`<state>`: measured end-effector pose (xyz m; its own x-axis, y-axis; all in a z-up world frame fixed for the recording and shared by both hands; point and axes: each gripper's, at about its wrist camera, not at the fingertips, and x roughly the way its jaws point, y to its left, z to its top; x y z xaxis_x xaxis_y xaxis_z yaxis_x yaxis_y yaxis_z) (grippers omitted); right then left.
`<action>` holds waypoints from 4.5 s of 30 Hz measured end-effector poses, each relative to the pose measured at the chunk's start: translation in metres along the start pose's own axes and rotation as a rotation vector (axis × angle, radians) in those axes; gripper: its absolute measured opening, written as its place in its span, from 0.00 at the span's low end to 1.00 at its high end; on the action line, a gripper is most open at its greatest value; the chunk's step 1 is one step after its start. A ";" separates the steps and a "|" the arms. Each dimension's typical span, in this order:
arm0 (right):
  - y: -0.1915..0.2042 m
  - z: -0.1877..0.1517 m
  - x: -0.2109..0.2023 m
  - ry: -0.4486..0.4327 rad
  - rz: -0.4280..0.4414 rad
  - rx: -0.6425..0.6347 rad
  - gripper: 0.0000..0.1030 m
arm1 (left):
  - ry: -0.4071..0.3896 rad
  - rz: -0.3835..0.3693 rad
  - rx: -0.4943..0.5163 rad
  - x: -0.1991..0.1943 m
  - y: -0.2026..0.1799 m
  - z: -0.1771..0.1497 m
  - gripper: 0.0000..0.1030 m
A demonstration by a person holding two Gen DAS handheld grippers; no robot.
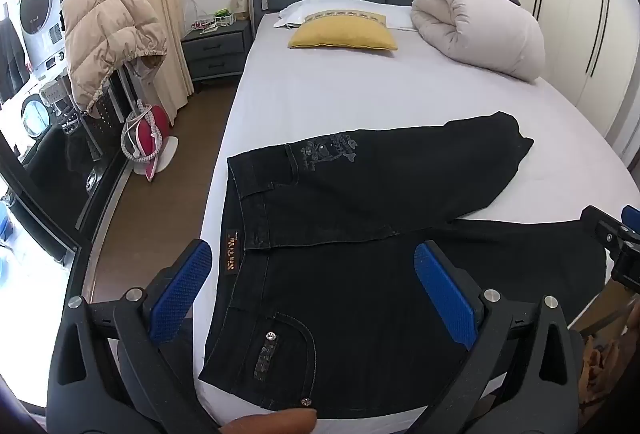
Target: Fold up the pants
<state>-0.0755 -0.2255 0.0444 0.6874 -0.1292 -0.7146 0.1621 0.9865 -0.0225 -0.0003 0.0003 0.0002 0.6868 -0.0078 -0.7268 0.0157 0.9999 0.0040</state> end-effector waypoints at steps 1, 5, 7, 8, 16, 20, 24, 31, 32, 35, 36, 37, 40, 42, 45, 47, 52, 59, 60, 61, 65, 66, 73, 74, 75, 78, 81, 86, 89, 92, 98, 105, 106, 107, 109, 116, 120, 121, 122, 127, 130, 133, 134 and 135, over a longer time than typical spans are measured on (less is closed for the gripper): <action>0.001 0.000 0.000 0.003 0.000 0.000 1.00 | -0.002 -0.001 -0.001 0.000 0.000 0.000 1.00; 0.002 0.000 0.000 -0.001 0.004 0.000 1.00 | -0.007 -0.001 0.001 -0.003 -0.001 -0.001 1.00; 0.002 0.000 0.000 -0.002 0.006 0.001 1.00 | -0.010 -0.003 0.001 -0.005 -0.001 -0.002 1.00; 0.002 0.000 0.000 -0.003 0.007 0.000 1.00 | -0.010 -0.003 0.002 -0.006 -0.001 -0.003 1.00; 0.001 -0.007 0.001 0.000 0.012 -0.008 1.00 | 0.013 0.002 -0.004 0.006 0.002 -0.006 1.00; 0.013 -0.006 0.001 0.005 0.010 -0.022 1.00 | 0.014 0.001 -0.006 0.006 0.004 -0.006 1.00; 0.013 -0.005 0.001 0.007 0.014 -0.025 1.00 | 0.015 0.001 -0.006 0.006 0.005 -0.006 1.00; 0.014 -0.005 0.001 0.012 0.015 -0.029 1.00 | 0.020 0.002 -0.009 0.013 0.006 -0.010 1.00; 0.014 -0.005 0.002 0.013 0.015 -0.030 1.00 | 0.020 0.002 -0.009 0.014 0.006 -0.011 1.00; 0.015 -0.006 0.002 0.015 0.016 -0.034 1.00 | 0.021 0.002 -0.009 0.013 0.006 -0.011 1.00; 0.016 -0.006 0.002 0.016 0.016 -0.035 1.00 | 0.021 0.002 -0.010 0.014 0.007 -0.012 1.00; 0.016 -0.006 0.002 0.017 0.018 -0.037 1.00 | 0.021 0.002 -0.010 0.014 0.007 -0.012 1.00; 0.017 -0.006 0.003 0.019 0.020 -0.042 1.00 | 0.022 0.003 -0.008 0.015 0.006 -0.012 1.00; 0.018 -0.005 0.003 0.021 0.022 -0.044 1.00 | 0.023 0.002 -0.007 0.015 0.007 -0.012 1.00; 0.019 -0.005 0.004 0.022 0.025 -0.047 1.00 | 0.024 0.002 -0.008 0.015 0.007 -0.012 1.00; 0.019 -0.006 0.003 0.023 0.027 -0.048 1.00 | 0.024 0.002 -0.008 0.015 0.007 -0.012 1.00; 0.021 -0.006 0.004 0.026 0.030 -0.052 1.00 | 0.025 0.003 -0.008 0.016 0.006 -0.013 1.00; 0.023 -0.006 0.006 0.030 0.035 -0.060 1.00 | 0.026 0.003 -0.007 0.016 0.006 -0.013 1.00; 0.023 -0.006 0.006 0.030 0.035 -0.061 1.00 | 0.026 0.003 -0.008 0.017 0.007 -0.014 1.00; 0.024 -0.006 0.006 0.030 0.035 -0.062 1.00 | 0.027 0.003 -0.007 0.018 0.006 -0.015 1.00; 0.023 -0.006 0.006 0.033 0.037 -0.063 1.00 | 0.027 0.003 -0.006 0.018 0.006 -0.015 1.00; 0.023 -0.006 0.006 0.033 0.038 -0.063 1.00 | 0.027 0.004 -0.007 0.018 0.006 -0.015 1.00; 0.026 -0.008 0.007 0.035 0.041 -0.069 1.00 | 0.030 0.004 -0.006 0.021 0.007 -0.019 1.00; 0.026 -0.008 0.007 0.035 0.042 -0.069 1.00 | 0.030 0.005 -0.006 0.021 0.008 -0.019 1.00; 0.027 -0.008 0.008 0.037 0.043 -0.070 1.00 | 0.029 0.006 -0.005 0.021 0.008 -0.021 1.00; 0.029 -0.008 0.009 0.038 0.046 -0.073 1.00 | 0.033 0.008 0.000 0.026 0.009 -0.023 1.00; 0.030 -0.009 0.010 0.041 0.050 -0.076 1.00 | 0.033 0.012 0.002 0.027 0.010 -0.024 1.00; 0.031 -0.008 0.014 0.048 0.060 -0.080 1.00 | 0.013 0.029 0.013 0.031 0.011 -0.025 1.00; 0.032 -0.007 0.020 0.056 0.082 -0.085 1.00 | 0.009 0.017 0.000 0.038 0.019 -0.025 1.00; 0.034 -0.004 0.029 0.066 0.131 -0.097 1.00 | 0.037 -0.051 -0.023 0.055 0.034 -0.019 1.00; 0.029 0.017 0.060 0.059 0.305 -0.132 1.00 | 0.093 -0.135 0.010 0.104 0.050 0.000 1.00; 0.025 0.066 0.113 0.002 0.451 -0.269 1.00 | 0.181 -0.117 0.059 0.186 0.054 0.042 1.00; 0.027 0.073 0.123 -0.005 0.456 -0.309 0.99 | 0.183 -0.106 0.052 0.199 0.057 0.051 1.00; 0.028 0.080 0.133 -0.006 0.464 -0.343 0.96 | 0.180 -0.092 0.049 0.212 0.060 0.062 1.00; 0.030 0.092 0.156 0.016 0.481 -0.405 0.91 | 0.176 -0.118 0.073 0.246 0.065 0.090 1.00; 0.034 0.121 0.232 0.118 0.559 -0.513 0.70 | 0.309 -0.190 0.280 0.364 0.064 0.140 1.00; 0.034 0.135 0.266 0.141 0.605 -0.518 0.70 | 0.420 -0.246 0.369 0.420 0.063 0.149 1.00; 0.034 0.136 0.270 0.140 0.613 -0.516 0.70 | 0.450 -0.267 0.370 0.433 0.065 0.150 1.00; 0.035 0.140 0.275 0.142 0.626 -0.515 0.70 | 0.489 -0.280 0.363 0.450 0.068 0.151 1.00; 0.052 0.149 0.294 0.131 0.663 -0.568 0.70 | 0.556 -0.323 0.358 0.489 0.076 0.151 0.99; 0.070 0.150 0.302 0.139 0.670 -0.649 0.68 | 0.568 -0.323 0.412 0.494 0.069 0.153 0.84; 0.091 0.153 0.313 0.164 0.678 -0.716 0.60 | 0.574 -0.362 0.443 0.495 0.057 0.157 0.42; 0.100 0.154 0.318 0.175 0.677 -0.737 0.57 | 0.570 -0.359 0.454 0.495 0.054 0.158 0.21; 0.109 0.155 0.322 0.186 0.680 -0.762 0.56 | 0.552 -0.332 0.477 0.494 0.048 0.159 0.15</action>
<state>0.2733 -0.1755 -0.0802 0.3358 0.4325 -0.8368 -0.7544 0.6555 0.0361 0.4551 0.0426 -0.2498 0.1355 -0.1710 -0.9759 0.5507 0.8318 -0.0692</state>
